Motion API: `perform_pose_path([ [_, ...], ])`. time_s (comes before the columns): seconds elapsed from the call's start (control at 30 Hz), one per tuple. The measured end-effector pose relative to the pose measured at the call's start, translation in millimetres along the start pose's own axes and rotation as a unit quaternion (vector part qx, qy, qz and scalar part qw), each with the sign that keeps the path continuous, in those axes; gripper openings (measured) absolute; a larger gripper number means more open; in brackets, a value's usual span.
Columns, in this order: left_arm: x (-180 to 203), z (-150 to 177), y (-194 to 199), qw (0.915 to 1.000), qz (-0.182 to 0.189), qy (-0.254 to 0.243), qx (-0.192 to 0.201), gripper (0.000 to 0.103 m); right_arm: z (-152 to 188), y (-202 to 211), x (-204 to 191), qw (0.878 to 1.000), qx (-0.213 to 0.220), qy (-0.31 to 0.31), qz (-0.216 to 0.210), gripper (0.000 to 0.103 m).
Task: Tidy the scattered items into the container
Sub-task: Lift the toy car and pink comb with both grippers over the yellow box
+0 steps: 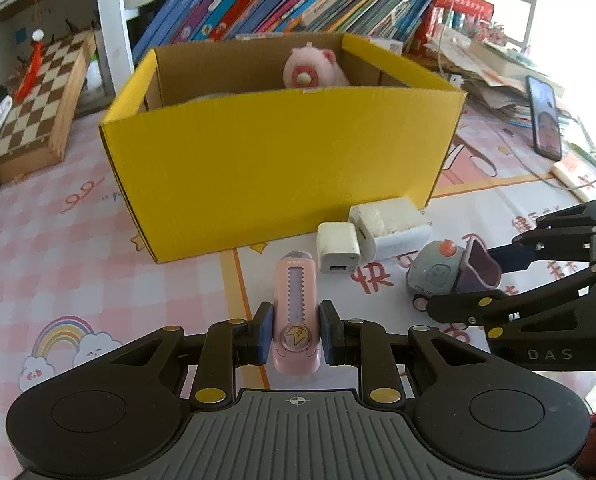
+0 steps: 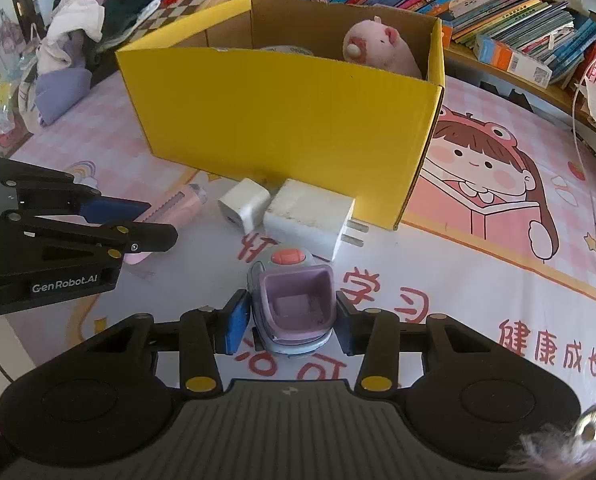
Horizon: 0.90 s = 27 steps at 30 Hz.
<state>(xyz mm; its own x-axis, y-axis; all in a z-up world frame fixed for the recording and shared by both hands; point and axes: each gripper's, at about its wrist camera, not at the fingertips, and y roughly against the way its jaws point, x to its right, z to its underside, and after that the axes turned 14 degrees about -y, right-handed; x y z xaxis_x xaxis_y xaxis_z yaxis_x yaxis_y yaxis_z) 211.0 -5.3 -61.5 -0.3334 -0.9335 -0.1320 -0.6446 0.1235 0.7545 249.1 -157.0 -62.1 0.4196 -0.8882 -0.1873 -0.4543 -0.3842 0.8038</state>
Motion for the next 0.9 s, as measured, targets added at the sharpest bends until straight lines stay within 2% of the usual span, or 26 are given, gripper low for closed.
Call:
perform_pose_path([
  [0.9,3.3,19.7,64.2,0.9983,0.004,-0.015,0.056,0.023,23.4,50.7,-33.0,0.999,0.044,-0.012,0.008,0.041],
])
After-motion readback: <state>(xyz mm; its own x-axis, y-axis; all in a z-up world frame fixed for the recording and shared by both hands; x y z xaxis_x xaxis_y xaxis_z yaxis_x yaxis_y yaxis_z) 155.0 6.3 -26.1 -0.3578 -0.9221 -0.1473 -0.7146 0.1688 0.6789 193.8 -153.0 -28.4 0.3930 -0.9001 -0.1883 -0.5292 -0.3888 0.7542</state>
